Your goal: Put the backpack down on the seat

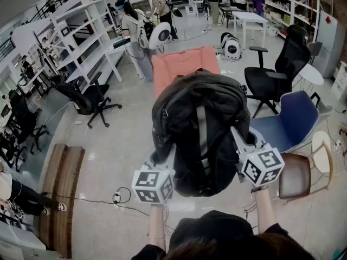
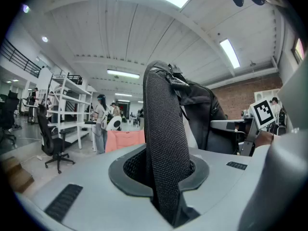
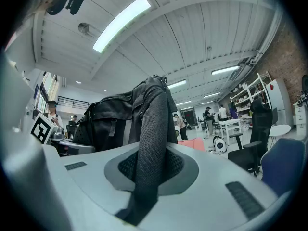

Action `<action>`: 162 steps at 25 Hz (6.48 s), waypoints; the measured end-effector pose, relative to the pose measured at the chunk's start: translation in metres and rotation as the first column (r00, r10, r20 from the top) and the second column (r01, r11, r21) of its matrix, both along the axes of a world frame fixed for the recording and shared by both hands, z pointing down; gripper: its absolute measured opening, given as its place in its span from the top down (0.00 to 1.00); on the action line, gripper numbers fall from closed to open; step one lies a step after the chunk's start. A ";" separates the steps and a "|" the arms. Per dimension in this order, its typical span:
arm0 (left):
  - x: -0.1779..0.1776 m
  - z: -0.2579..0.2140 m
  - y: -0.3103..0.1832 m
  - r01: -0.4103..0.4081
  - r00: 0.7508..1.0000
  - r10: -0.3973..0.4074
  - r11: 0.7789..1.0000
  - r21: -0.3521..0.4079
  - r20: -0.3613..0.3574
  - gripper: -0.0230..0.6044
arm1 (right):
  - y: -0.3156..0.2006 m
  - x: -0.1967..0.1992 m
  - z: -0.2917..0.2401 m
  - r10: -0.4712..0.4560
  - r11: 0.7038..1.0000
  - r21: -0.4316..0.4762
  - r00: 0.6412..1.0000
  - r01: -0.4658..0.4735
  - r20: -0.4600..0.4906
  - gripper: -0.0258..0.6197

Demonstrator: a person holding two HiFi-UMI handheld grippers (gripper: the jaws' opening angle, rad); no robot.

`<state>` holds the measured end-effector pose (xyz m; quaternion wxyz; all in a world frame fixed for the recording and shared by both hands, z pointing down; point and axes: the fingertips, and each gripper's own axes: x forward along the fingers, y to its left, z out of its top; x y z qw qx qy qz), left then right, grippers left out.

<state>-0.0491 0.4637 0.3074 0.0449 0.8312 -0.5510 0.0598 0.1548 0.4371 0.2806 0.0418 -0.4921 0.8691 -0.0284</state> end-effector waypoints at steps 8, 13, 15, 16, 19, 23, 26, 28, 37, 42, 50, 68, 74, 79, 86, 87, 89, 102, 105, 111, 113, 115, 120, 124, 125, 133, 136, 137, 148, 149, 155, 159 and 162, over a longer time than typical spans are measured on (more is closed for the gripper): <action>0.003 0.002 -0.004 0.002 1.000 -0.002 1.000 -0.004 0.005 0.81 | -0.004 0.003 0.003 0.000 1.000 -0.004 1.000 0.000 0.002 0.88; 0.009 0.006 -0.013 0.010 1.000 -0.010 1.000 -0.010 0.011 0.81 | -0.015 0.010 0.008 -0.007 1.000 -0.011 1.000 0.007 0.013 0.88; 0.010 0.007 -0.015 0.015 1.000 -0.015 1.000 -0.013 0.013 0.81 | -0.019 0.010 0.009 -0.014 1.000 -0.014 1.000 0.015 0.017 0.88; 0.009 0.007 -0.014 0.019 1.000 -0.019 1.000 -0.014 0.011 0.81 | -0.020 0.009 0.008 -0.017 1.000 -0.015 1.000 0.018 0.016 0.88; 0.005 0.010 -0.020 0.036 0.999 -0.036 0.999 -0.028 0.003 0.81 | -0.028 0.004 0.009 -0.030 0.999 -0.025 1.000 0.030 0.011 0.88; 0.015 0.019 -0.048 0.050 0.999 -0.050 0.997 -0.055 0.003 0.81 | -0.062 0.013 0.018 -0.041 0.998 -0.048 0.999 0.041 0.014 0.88; 0.016 0.025 -0.067 0.053 0.999 -0.053 0.996 -0.065 0.005 0.81 | -0.082 0.015 0.025 -0.045 0.997 -0.061 0.999 0.046 0.018 0.88; 0.014 0.029 -0.082 0.054 0.999 -0.054 0.996 -0.069 0.003 0.81 | -0.097 0.012 0.028 -0.045 0.997 -0.066 0.999 0.046 0.016 0.88; -0.012 0.045 -0.176 0.028 0.999 -0.030 0.996 -0.087 -0.018 0.81 | -0.187 -0.014 0.040 -0.014 0.997 -0.078 1.000 0.014 0.005 0.88; -0.034 0.044 -0.245 -0.006 1.000 0.003 0.995 -0.101 -0.024 0.81 | -0.250 -0.037 0.037 0.022 0.996 -0.087 1.000 -0.021 0.009 0.88; -0.066 0.046 -0.345 -0.061 0.998 0.059 0.993 -0.105 -0.017 0.81 | -0.338 -0.066 0.042 0.082 0.992 -0.099 0.996 -0.079 0.022 0.88; -0.081 0.078 -0.502 -0.073 0.997 0.070 0.980 -0.186 -0.024 0.81 | -0.492 -0.081 0.073 0.105 0.977 -0.186 0.994 -0.100 0.016 0.88; -0.082 0.092 -0.571 -0.044 0.999 0.038 0.975 -0.217 -0.033 0.81 | -0.565 -0.083 0.086 0.079 0.973 -0.221 0.997 -0.072 0.021 0.88; -0.073 0.109 -0.615 -0.008 0.999 -0.001 0.971 -0.239 -0.039 0.81 | -0.614 -0.073 0.102 0.043 0.967 -0.251 0.999 -0.033 0.033 0.88; -0.072 0.127 -0.667 0.034 0.998 -0.049 0.960 -0.279 -0.046 0.81 | -0.677 -0.075 0.117 -0.011 0.957 -0.291 1.000 0.016 0.017 0.88; -0.072 0.129 -0.675 0.039 0.997 -0.056 0.958 -0.284 -0.050 0.81 | -0.686 -0.075 0.119 -0.019 0.955 -0.295 1.000 0.023 0.014 0.88; -0.073 0.136 -0.689 0.048 0.996 -0.068 0.953 -0.298 -0.055 0.81 | -0.702 -0.077 0.125 -0.031 0.951 -0.307 0.999 0.032 0.009 0.88; -0.085 0.221 -0.775 0.050 0.996 -0.075 0.928 -0.369 -0.054 0.81 | -0.793 -0.092 0.211 -0.020 0.928 -0.372 1.000 0.021 0.007 0.88; -0.085 0.247 -0.797 0.050 0.995 -0.078 0.922 -0.385 -0.056 0.81 | -0.816 -0.093 0.236 -0.020 0.922 -0.387 1.000 0.017 -0.002 0.88; -0.095 0.282 -0.838 0.048 0.995 -0.079 0.910 -0.412 -0.060 0.81 | -0.858 -0.104 0.270 -0.022 0.911 -0.412 0.999 0.011 -0.023 0.88; -0.098 0.292 -0.846 0.049 0.995 -0.083 0.906 -0.421 -0.063 0.81 | -0.869 -0.108 0.281 -0.033 0.907 -0.422 0.999 0.019 -0.028 0.88; -0.099 0.301 -0.855 0.047 0.994 -0.084 0.901 -0.430 -0.069 0.81 | -0.879 -0.110 0.291 -0.044 0.902 -0.430 0.999 0.026 -0.032 0.88; -0.107 0.310 -0.883 0.063 0.991 -0.107 0.899 -0.433 -0.078 0.81 | -0.913 -0.120 0.301 -0.066 0.900 -0.435 0.997 0.039 -0.046 0.88; -0.113 0.318 -0.900 0.075 0.989 -0.121 0.898 -0.433 -0.080 0.81 | -0.934 -0.128 0.309 -0.076 0.898 -0.438 0.996 0.045 -0.053 0.88; -0.115 0.321 -0.904 0.076 0.989 -0.123 0.898 -0.433 -0.080 0.81 | -0.939 -0.130 0.312 -0.078 0.898 -0.437 0.995 0.046 -0.055 0.88; -0.123 0.336 -0.935 0.089 0.987 -0.138 0.895 -0.437 -0.083 0.81 | -0.975 -0.139 0.329 -0.078 0.897 -0.441 0.995 0.043 -0.060 0.88; -0.126 0.339 -0.946 0.095 0.986 -0.146 0.894 -0.438 -0.084 0.81 | -0.987 -0.141 0.334 -0.074 0.895 -0.445 0.995 0.040 -0.060 0.88; -0.127 0.340 -0.950 0.098 0.985 -0.150 0.893 -0.439 -0.084 0.81 | -0.991 -0.141 0.336 -0.072 0.893 -0.449 0.996 0.037 -0.061 0.88; -0.133 0.350 -0.970 0.134 0.981 -0.183 0.888 -0.440 -0.070 0.74 | -1.013 -0.139 0.347 -0.060 0.884 -0.468 0.995 0.014 -0.082 0.87; -0.133 0.350 -0.970 0.133 0.981 -0.182 0.887 -0.442 -0.071 0.73 | -1.013 -0.139 0.348 -0.061 0.882 -0.472 0.995 0.019 -0.076 0.86; -0.134 0.351 -0.969 0.125 0.984 -0.168 0.880 -0.458 -0.055 0.69 | -1.014 -0.137 0.348 -0.056 0.873 -0.488 0.997 0.022 -0.055 0.81; -0.135 0.351 -0.968 0.150 0.981 -0.188 0.878 -0.455 -0.039 0.65 | -1.015 -0.134 0.349 -0.034 0.865 -0.502 0.998 0.006 -0.045 0.73; -0.139 0.347 -0.966 0.179 0.977 -0.213 0.886 -0.428 -0.032 0.57 | -1.014 -0.131 0.347 -0.016 0.864 -0.504 1.000 0.002 -0.024 0.65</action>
